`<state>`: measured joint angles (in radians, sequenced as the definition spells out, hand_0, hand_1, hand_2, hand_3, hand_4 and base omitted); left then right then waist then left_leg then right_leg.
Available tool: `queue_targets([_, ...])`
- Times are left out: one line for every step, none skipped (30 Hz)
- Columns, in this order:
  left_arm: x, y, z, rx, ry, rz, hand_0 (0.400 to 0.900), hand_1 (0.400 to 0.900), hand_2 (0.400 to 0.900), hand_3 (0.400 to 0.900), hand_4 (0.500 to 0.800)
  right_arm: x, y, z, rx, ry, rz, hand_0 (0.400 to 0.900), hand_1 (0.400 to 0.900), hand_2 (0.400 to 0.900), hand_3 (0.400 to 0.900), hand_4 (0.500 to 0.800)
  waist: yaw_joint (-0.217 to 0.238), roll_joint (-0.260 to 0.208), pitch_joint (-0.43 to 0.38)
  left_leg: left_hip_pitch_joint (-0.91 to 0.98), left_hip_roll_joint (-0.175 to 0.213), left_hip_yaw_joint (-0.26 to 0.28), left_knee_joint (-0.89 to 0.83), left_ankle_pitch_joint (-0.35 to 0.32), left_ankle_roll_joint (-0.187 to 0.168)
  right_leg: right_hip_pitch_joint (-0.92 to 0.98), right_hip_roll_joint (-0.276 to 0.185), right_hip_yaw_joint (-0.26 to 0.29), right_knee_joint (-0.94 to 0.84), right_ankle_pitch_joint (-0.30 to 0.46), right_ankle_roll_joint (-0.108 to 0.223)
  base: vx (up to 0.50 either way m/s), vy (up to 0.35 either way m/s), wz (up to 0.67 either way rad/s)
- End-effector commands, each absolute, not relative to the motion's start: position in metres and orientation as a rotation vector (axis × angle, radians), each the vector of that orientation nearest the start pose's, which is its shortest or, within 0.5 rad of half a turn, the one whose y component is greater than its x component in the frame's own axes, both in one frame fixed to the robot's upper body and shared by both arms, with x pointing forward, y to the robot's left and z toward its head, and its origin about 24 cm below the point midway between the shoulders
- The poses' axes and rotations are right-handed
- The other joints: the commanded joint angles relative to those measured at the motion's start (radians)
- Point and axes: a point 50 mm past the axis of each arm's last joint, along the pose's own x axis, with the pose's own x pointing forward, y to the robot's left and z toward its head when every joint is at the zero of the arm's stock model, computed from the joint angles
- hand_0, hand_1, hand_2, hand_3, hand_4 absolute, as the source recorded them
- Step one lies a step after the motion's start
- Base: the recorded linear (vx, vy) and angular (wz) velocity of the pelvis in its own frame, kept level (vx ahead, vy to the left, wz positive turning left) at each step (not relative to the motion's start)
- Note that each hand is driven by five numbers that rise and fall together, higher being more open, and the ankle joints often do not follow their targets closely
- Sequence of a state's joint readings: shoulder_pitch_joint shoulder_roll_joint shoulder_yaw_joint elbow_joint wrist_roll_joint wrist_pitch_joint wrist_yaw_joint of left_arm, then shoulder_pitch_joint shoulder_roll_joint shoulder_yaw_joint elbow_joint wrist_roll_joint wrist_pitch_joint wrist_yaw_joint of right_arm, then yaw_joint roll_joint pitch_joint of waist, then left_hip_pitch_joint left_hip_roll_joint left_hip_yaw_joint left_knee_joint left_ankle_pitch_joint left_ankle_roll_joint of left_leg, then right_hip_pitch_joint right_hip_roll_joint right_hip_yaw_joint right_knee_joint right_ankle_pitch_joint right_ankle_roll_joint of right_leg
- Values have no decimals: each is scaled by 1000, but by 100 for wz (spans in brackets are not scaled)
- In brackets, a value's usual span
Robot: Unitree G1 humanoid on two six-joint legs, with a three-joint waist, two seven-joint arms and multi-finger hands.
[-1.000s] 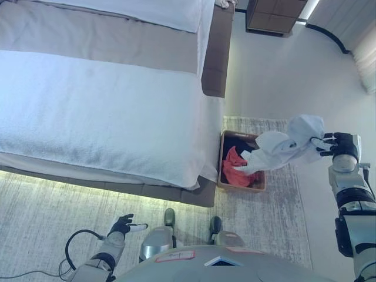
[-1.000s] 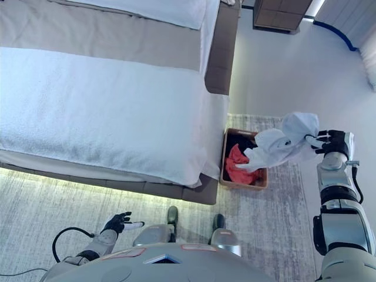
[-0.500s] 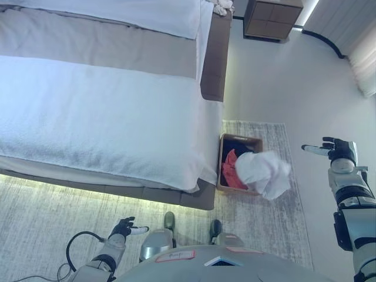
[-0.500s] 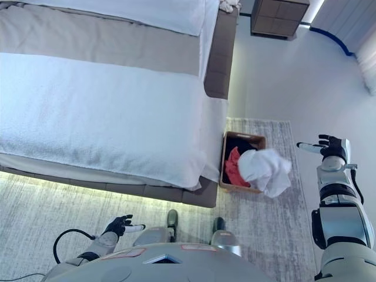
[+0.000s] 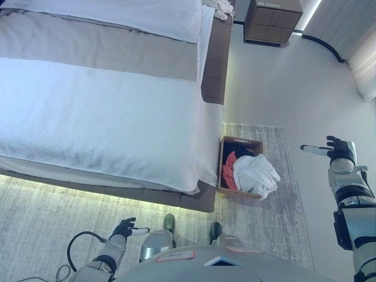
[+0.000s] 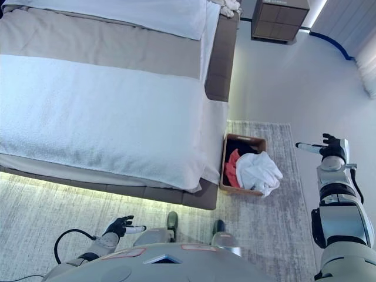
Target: Put the clothes on the bed into the basket.
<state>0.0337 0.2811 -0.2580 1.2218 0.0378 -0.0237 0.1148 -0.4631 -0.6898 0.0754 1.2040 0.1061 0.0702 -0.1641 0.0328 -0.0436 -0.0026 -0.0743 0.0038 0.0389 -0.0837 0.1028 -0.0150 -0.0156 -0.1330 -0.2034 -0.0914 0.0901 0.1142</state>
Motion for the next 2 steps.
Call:
queue_targets([85, 249, -159, 555, 1215, -14, 900, 900, 900, 900, 800, 268, -386, 23, -642, 603, -556, 900, 900, 900, 900, 800, 21, -7, -12, 37, 28, -41, -4, -88, -28, 62, 22, -1, 5, -70, 0, 0, 0, 0])
queue_targets([84, 248, -159, 554, 1217, -17, 900, 900, 900, 900, 800, 263, -383, 13, -641, 635, -538, 900, 900, 900, 900, 800, 21, -6, -13, 38, 28, -41, -4, -88, -27, 63, 22, -2, 5, -71, 0, 0, 0, 0])
